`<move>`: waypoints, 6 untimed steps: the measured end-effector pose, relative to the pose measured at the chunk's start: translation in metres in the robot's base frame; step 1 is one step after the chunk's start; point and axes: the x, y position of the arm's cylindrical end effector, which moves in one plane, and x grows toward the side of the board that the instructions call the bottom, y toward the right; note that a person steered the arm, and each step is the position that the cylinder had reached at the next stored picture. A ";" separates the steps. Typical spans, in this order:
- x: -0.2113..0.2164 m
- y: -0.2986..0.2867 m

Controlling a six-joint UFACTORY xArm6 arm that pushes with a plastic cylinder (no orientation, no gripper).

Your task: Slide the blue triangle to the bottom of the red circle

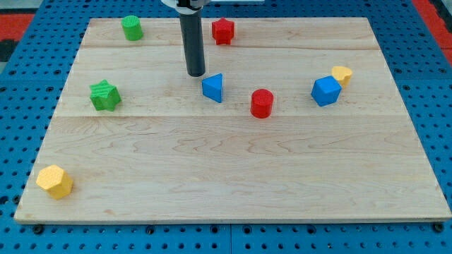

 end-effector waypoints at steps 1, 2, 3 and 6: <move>0.008 0.006; 0.030 0.029; 0.030 0.035; 0.067 0.088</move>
